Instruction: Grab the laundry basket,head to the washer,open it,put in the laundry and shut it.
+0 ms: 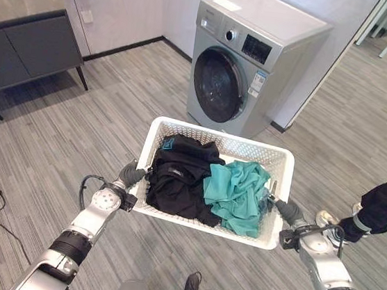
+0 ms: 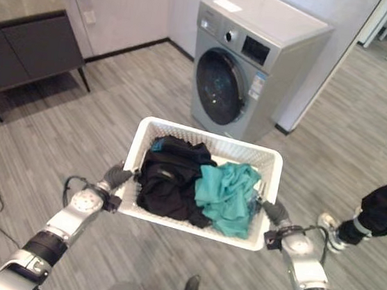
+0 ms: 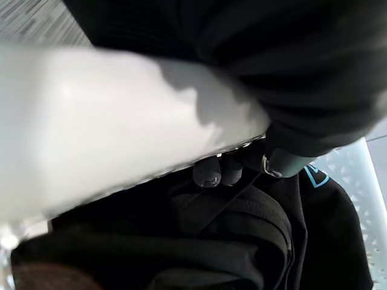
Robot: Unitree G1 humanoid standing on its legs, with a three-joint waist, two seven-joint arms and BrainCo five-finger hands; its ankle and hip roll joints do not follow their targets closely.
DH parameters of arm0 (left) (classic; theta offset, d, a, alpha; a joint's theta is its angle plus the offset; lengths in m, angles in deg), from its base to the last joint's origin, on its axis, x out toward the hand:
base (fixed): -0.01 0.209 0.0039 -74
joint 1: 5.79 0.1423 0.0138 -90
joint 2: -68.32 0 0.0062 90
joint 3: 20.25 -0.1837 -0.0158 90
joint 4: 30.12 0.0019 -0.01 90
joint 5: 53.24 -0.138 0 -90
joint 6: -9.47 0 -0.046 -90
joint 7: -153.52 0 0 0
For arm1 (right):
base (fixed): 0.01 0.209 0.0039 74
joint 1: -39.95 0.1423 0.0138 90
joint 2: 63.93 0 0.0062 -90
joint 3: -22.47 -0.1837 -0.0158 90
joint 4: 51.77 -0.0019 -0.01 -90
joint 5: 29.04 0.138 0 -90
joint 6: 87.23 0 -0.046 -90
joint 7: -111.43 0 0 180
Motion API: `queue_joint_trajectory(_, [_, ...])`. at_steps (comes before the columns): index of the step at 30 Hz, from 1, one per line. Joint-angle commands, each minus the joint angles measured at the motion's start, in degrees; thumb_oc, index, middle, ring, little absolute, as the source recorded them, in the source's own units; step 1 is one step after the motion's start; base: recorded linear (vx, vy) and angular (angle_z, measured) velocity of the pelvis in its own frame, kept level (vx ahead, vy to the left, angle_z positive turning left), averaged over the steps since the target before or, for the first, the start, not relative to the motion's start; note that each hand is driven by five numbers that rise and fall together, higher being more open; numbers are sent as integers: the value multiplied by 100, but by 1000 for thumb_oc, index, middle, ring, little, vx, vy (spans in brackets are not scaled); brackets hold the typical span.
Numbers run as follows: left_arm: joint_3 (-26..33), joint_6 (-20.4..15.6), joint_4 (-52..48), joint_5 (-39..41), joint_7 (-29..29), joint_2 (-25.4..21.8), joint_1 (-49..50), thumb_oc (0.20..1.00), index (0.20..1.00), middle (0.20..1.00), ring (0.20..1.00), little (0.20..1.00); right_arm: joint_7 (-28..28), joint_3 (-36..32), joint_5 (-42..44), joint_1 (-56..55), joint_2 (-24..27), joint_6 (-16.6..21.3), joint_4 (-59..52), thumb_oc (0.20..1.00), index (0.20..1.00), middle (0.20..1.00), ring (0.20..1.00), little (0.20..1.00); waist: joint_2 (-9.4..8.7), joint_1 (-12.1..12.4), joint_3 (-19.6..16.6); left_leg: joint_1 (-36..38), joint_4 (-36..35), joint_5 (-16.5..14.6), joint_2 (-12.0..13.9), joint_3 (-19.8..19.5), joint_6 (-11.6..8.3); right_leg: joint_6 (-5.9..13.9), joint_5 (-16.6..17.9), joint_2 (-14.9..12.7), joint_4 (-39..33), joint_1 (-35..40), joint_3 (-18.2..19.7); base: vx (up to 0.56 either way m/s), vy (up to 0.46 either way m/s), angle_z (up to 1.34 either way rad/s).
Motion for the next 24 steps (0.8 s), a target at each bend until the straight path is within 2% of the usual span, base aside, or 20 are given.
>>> queue_joint_trajectory(1, [245,-440,-205,180,178,-317,-309,200,200,200,200,200,131,-448,452,131,345,669,-309,200,200,200,200,200,-15,191,-461,192,-1942,457,234,443,105,842,-190,-470,-333,88,198,192,103,36])
queue_joint_trajectory(2, [212,-449,-175,153,178,-313,-313,200,200,200,200,200,188,-531,417,79,326,726,-327,200,200,200,200,200,82,214,-496,232,-2855,847,319,489,-30,881,-240,-479,-309,156,120,188,102,45])
queue_joint_trajectory(3, [209,-450,-174,152,178,-310,-310,200,200,200,200,200,188,-533,416,72,327,727,-330,200,200,200,200,200,78,218,-495,289,-2952,898,311,504,-34,880,-245,-484,-306,163,122,162,96,32])
queue_joint_trajectory(6, [203,-490,-127,83,162,-322,-280,200,200,200,200,200,205,-638,341,-52,264,754,-367,200,200,200,200,200,159,222,-603,562,-3311,882,131,368,-77,931,-261,-532,-392,322,119,160,92,1])
queue_joint_trajectory(8, [159,-518,-118,76,171,-335,-275,200,200,200,200,200,211,-700,323,-106,216,803,-430,200,200,200,200,200,178,196,-654,639,-3384,852,39,465,-80,964,-228,-614,-480,374,127,168,138,-14])
queue_joint_trajectory(13, [149,-588,-140,123,209,-384,-250,200,200,200,200,200,223,-676,275,-69,181,849,-381,200,200,200,200,200,238,214,-767,856,-3611,686,-221,600,20,1148,-63,-855,-708,373,219,100,160,-11])
queue_joint_trajectory(19, [206,-607,-195,108,200,-390,-140,200,200,200,200,200,200,-751,248,-130,124,879,-401,200,200,200,200,200,254,193,-795,930,-3667,548,-387,639,146,1231,-30,-981,-711,324,316,42,95,-3])
queue_joint_trajectory(20, [612,-638,-451,-262,614,390,1247,200,200,200,200,200,544,-87,-231,-554,-619,796,1207,200,200,200,200,200,447,-85,-777,751,-4069,625,-265,555,-2,1118,48,-1036,-1121,136,273,37,62,-2])
queue_joint_trajectory(24, [638,-629,-460,-279,595,394,1299,200,200,200,200,200,534,-129,-238,-609,-630,800,1211,200,200,200,200,200,444,-83,-810,805,-4069,600,-260,574,0,1135,41,-1030,-1124,171,264,10,16,0])
